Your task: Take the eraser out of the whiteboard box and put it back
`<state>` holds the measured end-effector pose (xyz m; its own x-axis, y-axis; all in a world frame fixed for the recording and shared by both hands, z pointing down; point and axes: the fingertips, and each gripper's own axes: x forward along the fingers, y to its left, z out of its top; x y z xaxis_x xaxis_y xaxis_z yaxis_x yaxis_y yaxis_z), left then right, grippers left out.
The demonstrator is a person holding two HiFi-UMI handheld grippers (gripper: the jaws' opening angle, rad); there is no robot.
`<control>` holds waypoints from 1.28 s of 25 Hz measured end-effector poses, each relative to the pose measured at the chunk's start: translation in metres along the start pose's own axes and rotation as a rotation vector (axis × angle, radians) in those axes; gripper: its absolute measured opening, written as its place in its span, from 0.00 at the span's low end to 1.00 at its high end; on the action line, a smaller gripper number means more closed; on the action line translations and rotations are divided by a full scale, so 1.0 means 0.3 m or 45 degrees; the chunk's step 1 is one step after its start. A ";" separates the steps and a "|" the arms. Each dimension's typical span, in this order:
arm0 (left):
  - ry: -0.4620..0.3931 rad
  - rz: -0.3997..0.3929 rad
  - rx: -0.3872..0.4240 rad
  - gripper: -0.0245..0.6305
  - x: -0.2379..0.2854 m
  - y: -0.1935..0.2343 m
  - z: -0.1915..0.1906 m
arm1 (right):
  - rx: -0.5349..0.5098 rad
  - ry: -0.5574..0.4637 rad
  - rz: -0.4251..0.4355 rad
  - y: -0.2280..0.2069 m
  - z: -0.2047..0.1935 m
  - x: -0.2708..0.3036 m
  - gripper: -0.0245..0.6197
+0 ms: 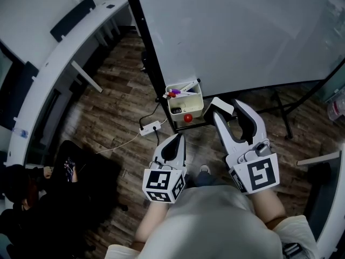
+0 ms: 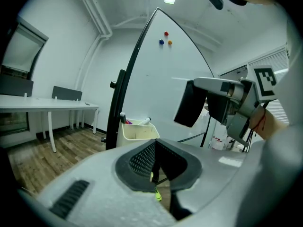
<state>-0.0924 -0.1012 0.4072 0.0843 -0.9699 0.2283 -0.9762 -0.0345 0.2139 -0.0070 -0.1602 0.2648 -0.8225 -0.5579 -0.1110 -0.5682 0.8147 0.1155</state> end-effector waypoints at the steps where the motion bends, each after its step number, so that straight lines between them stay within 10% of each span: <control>1: 0.001 -0.005 0.001 0.04 -0.001 -0.002 -0.001 | 0.005 0.017 -0.013 -0.002 -0.003 -0.005 0.33; 32: -0.011 0.010 0.013 0.04 0.020 0.010 0.009 | 0.011 0.034 0.036 0.006 -0.031 0.028 0.33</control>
<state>-0.0953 -0.1079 0.4066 0.0748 -0.9723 0.2216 -0.9789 -0.0292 0.2021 -0.0153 -0.1650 0.2733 -0.8388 -0.5383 -0.0814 -0.5444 0.8317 0.1095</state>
